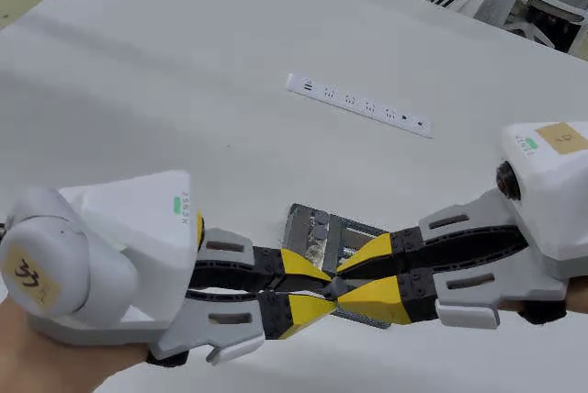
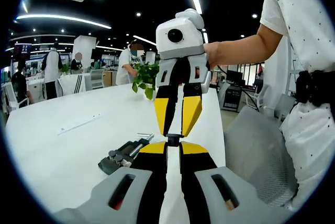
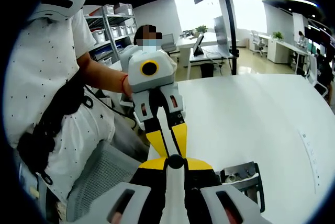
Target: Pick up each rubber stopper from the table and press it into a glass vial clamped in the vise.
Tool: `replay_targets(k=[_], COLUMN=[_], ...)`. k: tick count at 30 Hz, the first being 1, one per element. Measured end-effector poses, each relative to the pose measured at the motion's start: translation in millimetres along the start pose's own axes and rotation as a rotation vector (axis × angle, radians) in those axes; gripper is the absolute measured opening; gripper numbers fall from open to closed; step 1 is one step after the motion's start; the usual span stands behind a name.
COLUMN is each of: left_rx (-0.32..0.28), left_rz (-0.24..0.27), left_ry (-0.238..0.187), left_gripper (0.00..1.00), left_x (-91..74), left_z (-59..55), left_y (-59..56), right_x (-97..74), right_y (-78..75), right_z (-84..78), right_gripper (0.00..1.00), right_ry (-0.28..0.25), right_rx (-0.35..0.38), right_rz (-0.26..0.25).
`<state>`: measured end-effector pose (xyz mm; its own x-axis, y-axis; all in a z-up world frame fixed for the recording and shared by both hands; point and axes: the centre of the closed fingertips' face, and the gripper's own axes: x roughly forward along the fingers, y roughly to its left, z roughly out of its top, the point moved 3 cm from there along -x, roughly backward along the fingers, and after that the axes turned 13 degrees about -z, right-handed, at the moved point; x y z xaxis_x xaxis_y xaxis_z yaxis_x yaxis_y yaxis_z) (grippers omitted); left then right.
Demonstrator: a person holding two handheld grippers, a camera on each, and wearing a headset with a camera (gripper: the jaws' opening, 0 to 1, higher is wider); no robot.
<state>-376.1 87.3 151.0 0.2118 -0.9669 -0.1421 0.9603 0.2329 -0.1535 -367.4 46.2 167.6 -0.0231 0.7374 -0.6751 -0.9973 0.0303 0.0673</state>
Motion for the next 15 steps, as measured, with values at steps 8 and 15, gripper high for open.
replay_targets(k=[8,15], left_rx=[-0.008,-0.006], left_rz=[-0.002,-0.011], left_ry=[-0.008,0.005], left_gripper=[0.05,0.05], left_x=[-0.9,-0.8], left_z=[0.7,-0.5], left_y=[0.0,0.2], right_x=[0.2,1.7], right_y=[-0.2,0.0], right_z=[0.3,0.2], right_gripper=[0.08,0.07], right_ry=[0.005,0.012], right_rx=[-0.009,-0.023], right_rz=[0.0,0.0])
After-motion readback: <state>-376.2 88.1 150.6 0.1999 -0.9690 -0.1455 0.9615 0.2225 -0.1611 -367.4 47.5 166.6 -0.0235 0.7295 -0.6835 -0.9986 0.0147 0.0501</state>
